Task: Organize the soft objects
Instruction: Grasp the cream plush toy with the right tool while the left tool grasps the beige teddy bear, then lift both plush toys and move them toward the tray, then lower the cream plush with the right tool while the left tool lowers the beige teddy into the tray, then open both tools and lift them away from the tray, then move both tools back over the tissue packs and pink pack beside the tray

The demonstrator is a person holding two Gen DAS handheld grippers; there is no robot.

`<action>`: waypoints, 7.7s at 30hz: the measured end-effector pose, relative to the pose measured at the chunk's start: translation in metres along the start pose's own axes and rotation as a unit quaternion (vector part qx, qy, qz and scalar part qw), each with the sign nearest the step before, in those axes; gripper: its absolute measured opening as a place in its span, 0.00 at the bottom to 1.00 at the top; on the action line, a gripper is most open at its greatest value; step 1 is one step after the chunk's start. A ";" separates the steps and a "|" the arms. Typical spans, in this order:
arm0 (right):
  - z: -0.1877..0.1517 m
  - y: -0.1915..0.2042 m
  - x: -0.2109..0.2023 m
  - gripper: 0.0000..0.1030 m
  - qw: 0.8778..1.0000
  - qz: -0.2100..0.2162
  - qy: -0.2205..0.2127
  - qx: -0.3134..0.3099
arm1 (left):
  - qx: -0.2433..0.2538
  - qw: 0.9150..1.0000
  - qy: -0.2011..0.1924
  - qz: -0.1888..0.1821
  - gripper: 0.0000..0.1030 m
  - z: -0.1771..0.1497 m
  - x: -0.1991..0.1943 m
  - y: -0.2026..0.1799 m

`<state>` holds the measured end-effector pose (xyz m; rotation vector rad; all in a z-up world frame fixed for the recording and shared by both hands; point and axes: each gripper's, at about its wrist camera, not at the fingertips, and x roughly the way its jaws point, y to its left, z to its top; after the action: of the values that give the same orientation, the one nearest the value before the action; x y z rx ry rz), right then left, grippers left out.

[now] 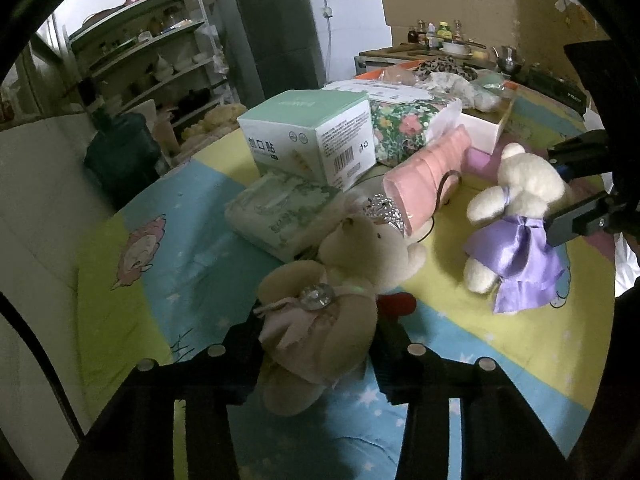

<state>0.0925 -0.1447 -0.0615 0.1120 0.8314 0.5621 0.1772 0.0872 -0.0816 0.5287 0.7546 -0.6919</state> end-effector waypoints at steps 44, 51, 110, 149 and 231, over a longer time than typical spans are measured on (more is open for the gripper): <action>0.010 -0.009 -0.071 0.45 0.996 -0.023 -0.091 0.003 | -0.131 0.979 -0.106 0.111 0.42 0.030 -0.085 -0.068; 0.008 -0.028 -0.092 0.45 0.992 -0.049 -0.111 0.020 | -0.145 0.977 -0.118 0.102 0.42 0.043 -0.079 -0.079; 0.004 -0.198 -0.187 0.45 0.954 -0.185 -0.204 0.117 | -0.238 0.961 -0.130 0.057 0.42 0.202 0.023 -0.166; 0.042 -0.267 -0.131 0.46 0.960 -0.210 -0.129 0.131 | -0.271 0.960 -0.038 0.058 0.43 0.236 0.124 -0.153; 0.026 -0.075 -0.145 0.68 0.963 -0.192 -0.184 0.049 | -0.307 0.921 -0.147 0.189 0.78 0.110 -0.066 -0.118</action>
<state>0.0651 -0.2802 0.0298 0.1362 0.4976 0.1244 0.1043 -0.0386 0.0150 -0.0173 0.5238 -0.1423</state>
